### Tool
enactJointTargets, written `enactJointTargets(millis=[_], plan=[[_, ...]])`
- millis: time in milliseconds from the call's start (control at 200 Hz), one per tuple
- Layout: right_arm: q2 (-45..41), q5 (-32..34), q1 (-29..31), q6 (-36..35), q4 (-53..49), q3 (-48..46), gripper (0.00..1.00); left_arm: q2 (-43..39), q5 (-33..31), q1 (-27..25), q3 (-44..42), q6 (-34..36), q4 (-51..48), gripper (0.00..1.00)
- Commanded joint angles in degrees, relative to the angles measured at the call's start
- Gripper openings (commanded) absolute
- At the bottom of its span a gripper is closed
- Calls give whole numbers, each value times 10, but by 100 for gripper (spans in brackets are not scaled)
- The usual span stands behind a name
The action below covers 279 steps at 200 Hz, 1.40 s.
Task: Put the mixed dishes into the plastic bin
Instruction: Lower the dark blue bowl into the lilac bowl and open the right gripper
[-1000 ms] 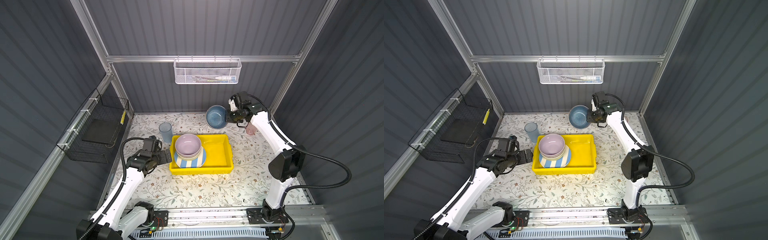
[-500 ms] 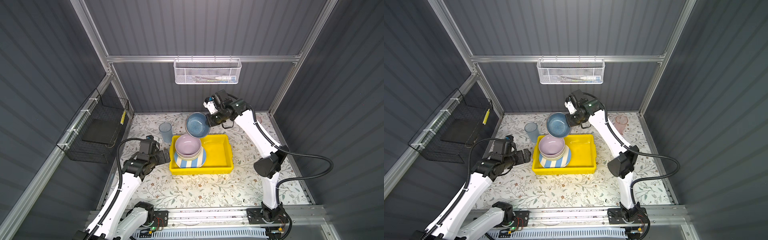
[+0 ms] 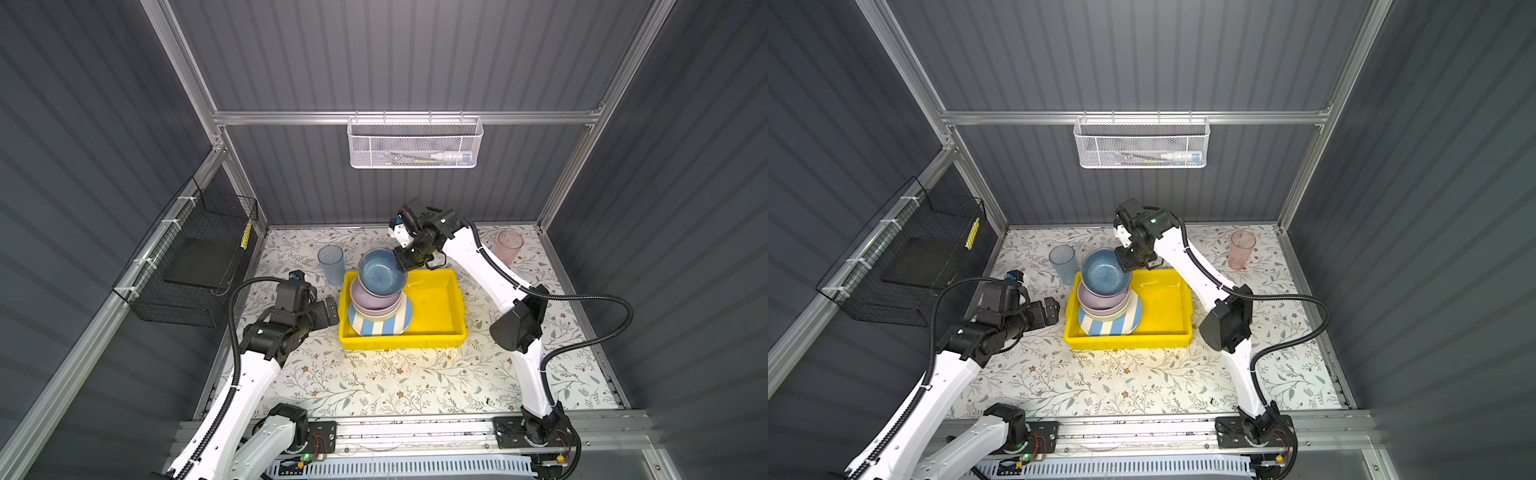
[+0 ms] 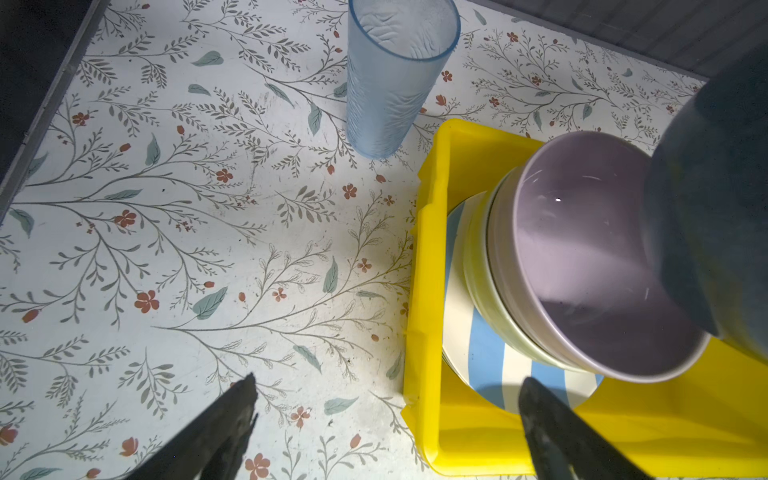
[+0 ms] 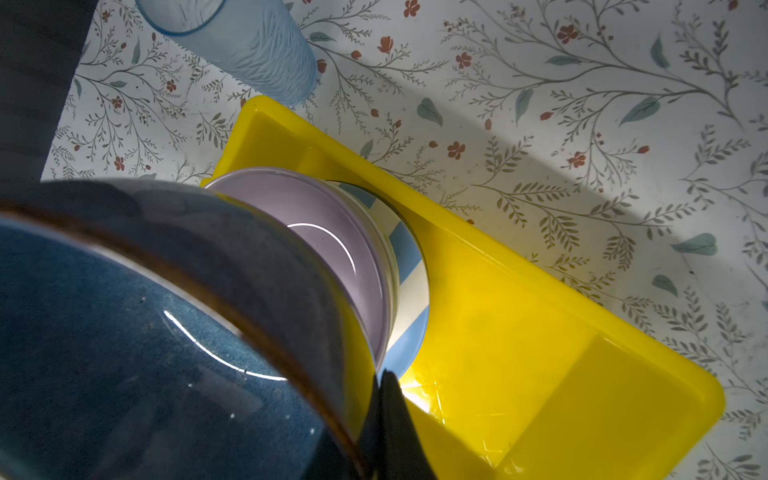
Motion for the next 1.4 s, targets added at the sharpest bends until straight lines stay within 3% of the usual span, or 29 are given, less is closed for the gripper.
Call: enactJointTargets(millis=[0,760,1391], plan=[[2,-17,10,17,34,2,0,-7,-7,4,-8,13,-3,100],[34,42,30,31,18,-14,0,-10,-8,5,-10,11,1,100],[42,55,42,37,-1,-16,16,-15,-5,4,-12,9,1,100]])
